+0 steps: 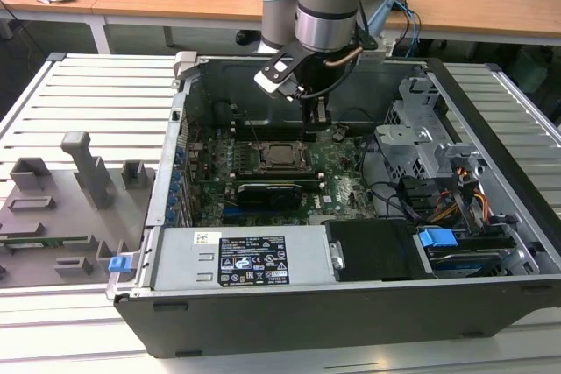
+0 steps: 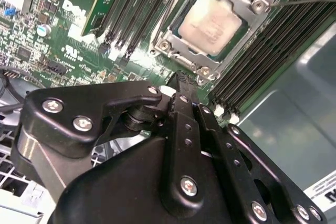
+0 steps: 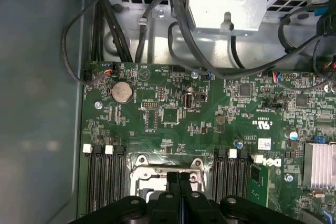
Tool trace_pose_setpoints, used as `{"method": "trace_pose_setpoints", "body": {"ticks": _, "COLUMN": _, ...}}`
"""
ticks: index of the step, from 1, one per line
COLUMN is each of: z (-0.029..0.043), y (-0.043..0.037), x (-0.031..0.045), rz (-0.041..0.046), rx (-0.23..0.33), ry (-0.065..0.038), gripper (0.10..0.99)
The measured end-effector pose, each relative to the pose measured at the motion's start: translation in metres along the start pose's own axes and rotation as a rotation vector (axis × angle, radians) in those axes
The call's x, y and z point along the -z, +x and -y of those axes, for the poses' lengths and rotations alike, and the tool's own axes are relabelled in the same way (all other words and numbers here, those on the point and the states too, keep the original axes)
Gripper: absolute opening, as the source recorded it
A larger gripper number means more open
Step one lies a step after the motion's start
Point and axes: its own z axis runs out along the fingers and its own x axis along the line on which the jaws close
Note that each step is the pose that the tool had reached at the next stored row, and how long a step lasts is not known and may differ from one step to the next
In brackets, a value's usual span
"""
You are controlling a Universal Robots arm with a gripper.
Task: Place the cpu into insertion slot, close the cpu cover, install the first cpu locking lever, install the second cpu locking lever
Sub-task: 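Close the cpu cover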
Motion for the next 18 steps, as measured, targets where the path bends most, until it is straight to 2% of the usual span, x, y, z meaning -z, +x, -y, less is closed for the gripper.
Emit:
{"method": "trace_pose_setpoints", "body": {"ticks": 7, "z": 0.0138, "y": 0.0006, "x": -0.0019, "rz": 0.0, "rx": 0.0, "ry": 0.0, "gripper": 0.106}}
{"method": "trace_pose_setpoints", "body": {"ticks": 11, "z": 0.0183, "y": 0.0008, "x": -0.0028, "rz": 0.0, "rx": 0.0, "ry": 0.0, "gripper": 0.106}}
{"method": "trace_pose_setpoints", "body": {"ticks": 16, "z": 0.0317, "y": 0.0034, "x": -0.0036, "rz": -0.0001, "rx": 0.0, "ry": 0.0, "gripper": 0.106}}
{"method": "trace_pose_setpoints", "body": {"ticks": 18, "z": 0.0347, "y": 0.0045, "x": -0.0048, "rz": -0.0003, "rx": 0.008, "ry": 0.0, "gripper": 0.106}}
